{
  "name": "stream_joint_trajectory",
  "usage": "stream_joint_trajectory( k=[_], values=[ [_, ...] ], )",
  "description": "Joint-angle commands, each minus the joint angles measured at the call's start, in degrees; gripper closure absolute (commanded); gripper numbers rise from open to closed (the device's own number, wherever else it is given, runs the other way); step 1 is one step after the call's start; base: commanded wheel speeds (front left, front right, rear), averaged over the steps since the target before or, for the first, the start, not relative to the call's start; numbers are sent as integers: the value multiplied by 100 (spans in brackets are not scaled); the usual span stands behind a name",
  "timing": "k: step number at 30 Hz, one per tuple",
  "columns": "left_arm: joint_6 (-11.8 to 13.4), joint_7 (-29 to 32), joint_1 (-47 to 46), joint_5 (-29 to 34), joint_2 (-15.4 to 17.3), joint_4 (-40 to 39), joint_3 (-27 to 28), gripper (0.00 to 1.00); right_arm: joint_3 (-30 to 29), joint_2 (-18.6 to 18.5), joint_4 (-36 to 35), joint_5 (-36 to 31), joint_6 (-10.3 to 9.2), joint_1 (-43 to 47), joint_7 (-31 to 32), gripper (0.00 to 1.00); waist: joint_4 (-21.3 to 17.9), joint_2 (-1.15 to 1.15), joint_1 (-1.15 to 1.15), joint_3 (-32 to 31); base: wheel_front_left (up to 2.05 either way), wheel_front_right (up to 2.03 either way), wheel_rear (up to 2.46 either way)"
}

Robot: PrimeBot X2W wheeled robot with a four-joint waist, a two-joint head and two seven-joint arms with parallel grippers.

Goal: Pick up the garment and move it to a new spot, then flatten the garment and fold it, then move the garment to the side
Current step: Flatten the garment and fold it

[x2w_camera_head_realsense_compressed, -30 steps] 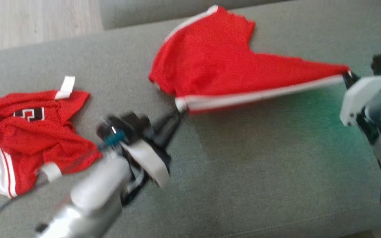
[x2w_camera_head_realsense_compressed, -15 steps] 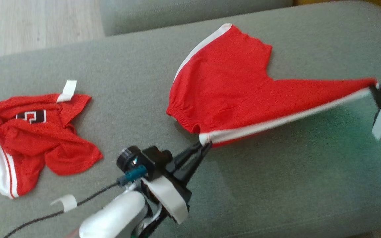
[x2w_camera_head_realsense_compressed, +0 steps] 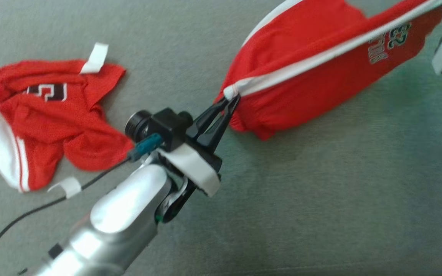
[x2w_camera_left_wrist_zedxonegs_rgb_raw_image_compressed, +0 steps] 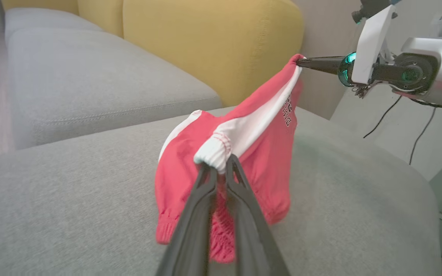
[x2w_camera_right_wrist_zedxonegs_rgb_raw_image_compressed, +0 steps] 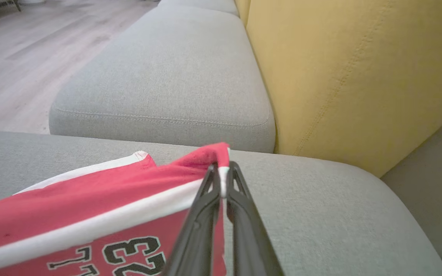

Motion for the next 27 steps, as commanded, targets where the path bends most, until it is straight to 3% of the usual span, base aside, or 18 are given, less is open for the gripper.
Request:
stream_joint_trajectory(
  k=[1,8,21,23,24,26,27],
  values=[
    [-33,-53,-325,-34,43,-61,239,100,-33,-15,-30,-158,-21,-274,-56,100,334,0,-2,337,0,0,0],
    [-219,-159,-730,-18,-353,332,162,100,-54,189,799,-792,-21,-1100,-185,100,756,0,-2,790,0,0,0],
    [-462,-449,-1189,40,-886,982,-15,100,-397,82,2011,-1473,-21,-2003,-721,100,1236,0,-2,1192,0,0,0],
    [-486,-493,-1231,34,-934,1073,-36,100,-469,101,2141,-1534,-21,-2104,-800,53,1268,0,-2,1210,0,0,0],
    [-497,-526,-1255,14,-978,1166,-49,100,-541,121,2261,-1584,-21,-2183,-889,0,1291,0,-2,1212,0,0,0],
    [-478,-551,-1264,-13,-1011,1274,-45,100,-605,144,2372,-1634,-21,-2238,-977,0,1300,0,-2,1188,0,0,0],
    [-457,-570,-1267,-11,-1020,1330,-43,72,-636,148,2425,-1665,-21,-2253,-1024,0,1298,0,-2,1164,0,0,0]
  ],
)
